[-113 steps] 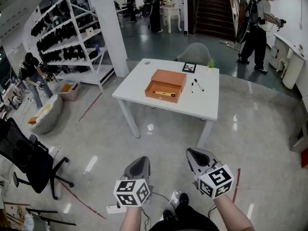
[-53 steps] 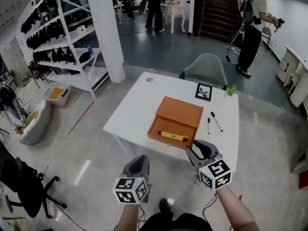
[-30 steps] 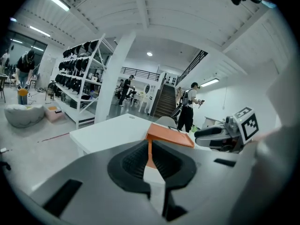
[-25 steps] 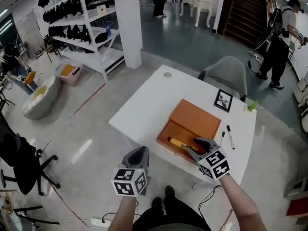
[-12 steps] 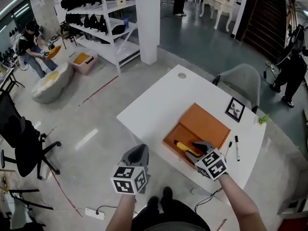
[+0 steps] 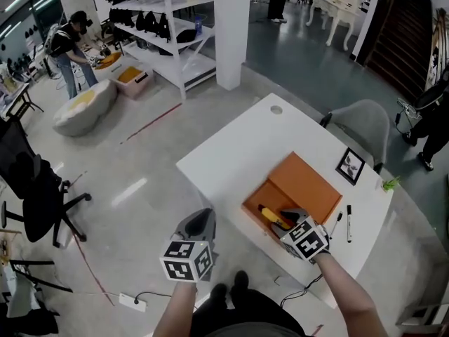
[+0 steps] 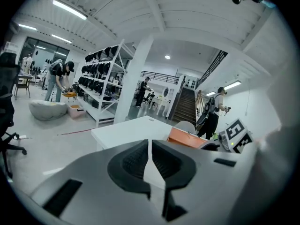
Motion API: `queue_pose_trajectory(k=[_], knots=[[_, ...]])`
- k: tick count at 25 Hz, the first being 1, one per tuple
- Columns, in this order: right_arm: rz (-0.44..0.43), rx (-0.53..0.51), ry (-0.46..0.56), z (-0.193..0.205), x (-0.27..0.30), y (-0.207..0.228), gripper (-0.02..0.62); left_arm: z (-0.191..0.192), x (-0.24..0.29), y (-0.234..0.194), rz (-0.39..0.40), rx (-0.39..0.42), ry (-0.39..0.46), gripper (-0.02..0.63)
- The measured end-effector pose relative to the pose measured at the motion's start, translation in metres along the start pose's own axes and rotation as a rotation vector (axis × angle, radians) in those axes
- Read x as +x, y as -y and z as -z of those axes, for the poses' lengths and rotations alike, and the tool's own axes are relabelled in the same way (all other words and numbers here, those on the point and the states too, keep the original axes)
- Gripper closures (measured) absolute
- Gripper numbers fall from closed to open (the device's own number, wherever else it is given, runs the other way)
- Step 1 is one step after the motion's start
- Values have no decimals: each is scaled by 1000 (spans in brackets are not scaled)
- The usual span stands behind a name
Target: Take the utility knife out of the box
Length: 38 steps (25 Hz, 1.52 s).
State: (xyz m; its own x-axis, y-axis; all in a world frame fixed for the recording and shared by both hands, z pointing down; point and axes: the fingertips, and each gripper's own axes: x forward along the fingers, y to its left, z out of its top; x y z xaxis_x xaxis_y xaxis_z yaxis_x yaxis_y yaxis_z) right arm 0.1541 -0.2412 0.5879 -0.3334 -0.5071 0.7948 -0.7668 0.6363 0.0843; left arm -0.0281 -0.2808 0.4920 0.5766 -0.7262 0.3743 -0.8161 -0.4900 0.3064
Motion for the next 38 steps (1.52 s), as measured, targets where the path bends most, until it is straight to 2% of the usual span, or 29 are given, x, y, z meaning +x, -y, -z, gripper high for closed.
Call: queue_pose_trajectory(k=[10, 26, 31, 38], knots=[[13, -90, -97, 11, 22, 2, 434, 5, -9, -14, -53, -36, 16, 578], [-37, -81, -209, 20, 42, 7, 442, 15, -23, -38, -121, -93, 25, 578], [-42, -83, -217, 17, 44, 5, 443, 17, -22, -41, -120, -103, 20, 578], [-63, -57, -231, 17, 44, 1, 477, 20, -21, -41, -110, -107, 10, 578]])
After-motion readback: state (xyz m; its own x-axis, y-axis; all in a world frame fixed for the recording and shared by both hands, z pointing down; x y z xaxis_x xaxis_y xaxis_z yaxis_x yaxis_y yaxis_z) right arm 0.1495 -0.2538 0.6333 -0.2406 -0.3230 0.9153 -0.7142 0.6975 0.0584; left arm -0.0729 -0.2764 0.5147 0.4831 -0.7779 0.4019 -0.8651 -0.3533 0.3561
